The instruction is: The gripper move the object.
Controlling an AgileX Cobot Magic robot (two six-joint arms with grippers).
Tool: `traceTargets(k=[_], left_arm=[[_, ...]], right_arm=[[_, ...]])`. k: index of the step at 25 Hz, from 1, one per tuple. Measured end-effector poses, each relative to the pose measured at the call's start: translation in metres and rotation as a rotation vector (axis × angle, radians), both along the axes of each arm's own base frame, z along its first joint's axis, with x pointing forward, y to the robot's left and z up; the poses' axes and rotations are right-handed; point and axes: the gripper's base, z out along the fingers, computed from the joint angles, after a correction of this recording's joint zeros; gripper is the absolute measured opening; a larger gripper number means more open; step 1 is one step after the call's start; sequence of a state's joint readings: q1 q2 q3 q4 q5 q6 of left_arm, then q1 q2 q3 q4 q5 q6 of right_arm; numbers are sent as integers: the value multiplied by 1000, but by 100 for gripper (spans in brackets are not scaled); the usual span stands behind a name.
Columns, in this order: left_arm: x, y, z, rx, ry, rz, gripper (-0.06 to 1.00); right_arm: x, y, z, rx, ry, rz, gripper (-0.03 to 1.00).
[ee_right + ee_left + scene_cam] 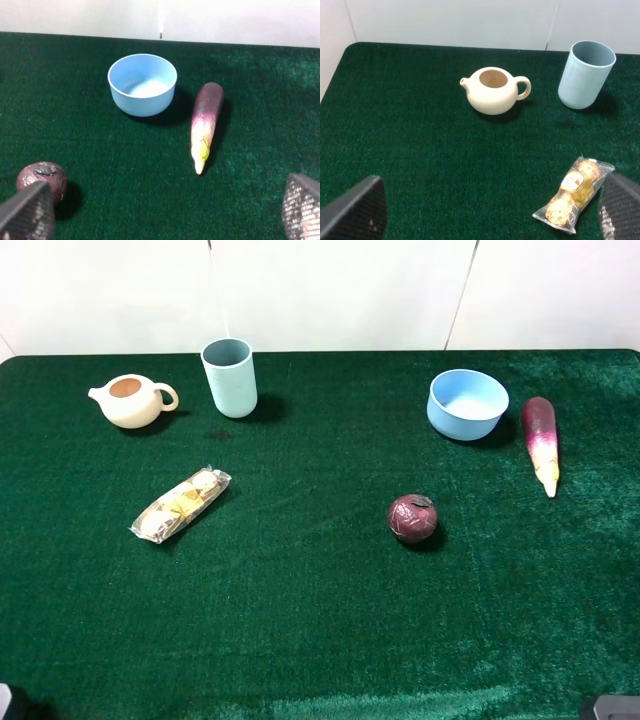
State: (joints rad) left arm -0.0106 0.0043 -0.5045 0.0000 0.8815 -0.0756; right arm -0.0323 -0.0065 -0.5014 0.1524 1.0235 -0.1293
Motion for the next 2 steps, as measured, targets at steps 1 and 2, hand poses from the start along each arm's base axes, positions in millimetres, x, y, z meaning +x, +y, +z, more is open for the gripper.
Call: traceTargets(k=[1,2], left_arm=[[0,0,0,0,0,0,84],[0,0,0,0,0,0,84]], right_arm=[[0,0,0,0,0,0,69],[0,0,0,0,0,0,69]])
